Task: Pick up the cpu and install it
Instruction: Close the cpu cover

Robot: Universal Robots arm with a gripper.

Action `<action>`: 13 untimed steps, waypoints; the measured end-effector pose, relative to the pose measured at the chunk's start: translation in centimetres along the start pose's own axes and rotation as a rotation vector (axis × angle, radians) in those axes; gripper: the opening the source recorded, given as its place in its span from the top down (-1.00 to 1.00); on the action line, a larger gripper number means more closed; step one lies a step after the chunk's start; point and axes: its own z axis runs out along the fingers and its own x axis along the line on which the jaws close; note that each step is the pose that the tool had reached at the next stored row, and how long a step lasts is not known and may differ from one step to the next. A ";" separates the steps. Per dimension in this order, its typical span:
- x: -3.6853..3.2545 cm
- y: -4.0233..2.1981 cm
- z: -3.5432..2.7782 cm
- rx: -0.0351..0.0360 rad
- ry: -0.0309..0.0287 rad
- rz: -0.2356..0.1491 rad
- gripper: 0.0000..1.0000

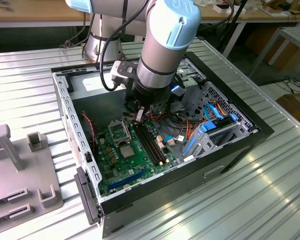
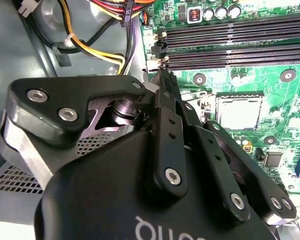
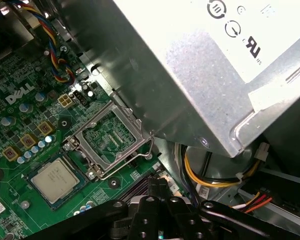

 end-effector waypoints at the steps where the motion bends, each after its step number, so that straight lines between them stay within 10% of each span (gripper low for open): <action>1: 0.01 0.00 0.05 -0.0011 -0.0014 0.000 0.79; 13: 0.07 0.02 0.30 -0.0071 -0.0092 0.000 0.79</action>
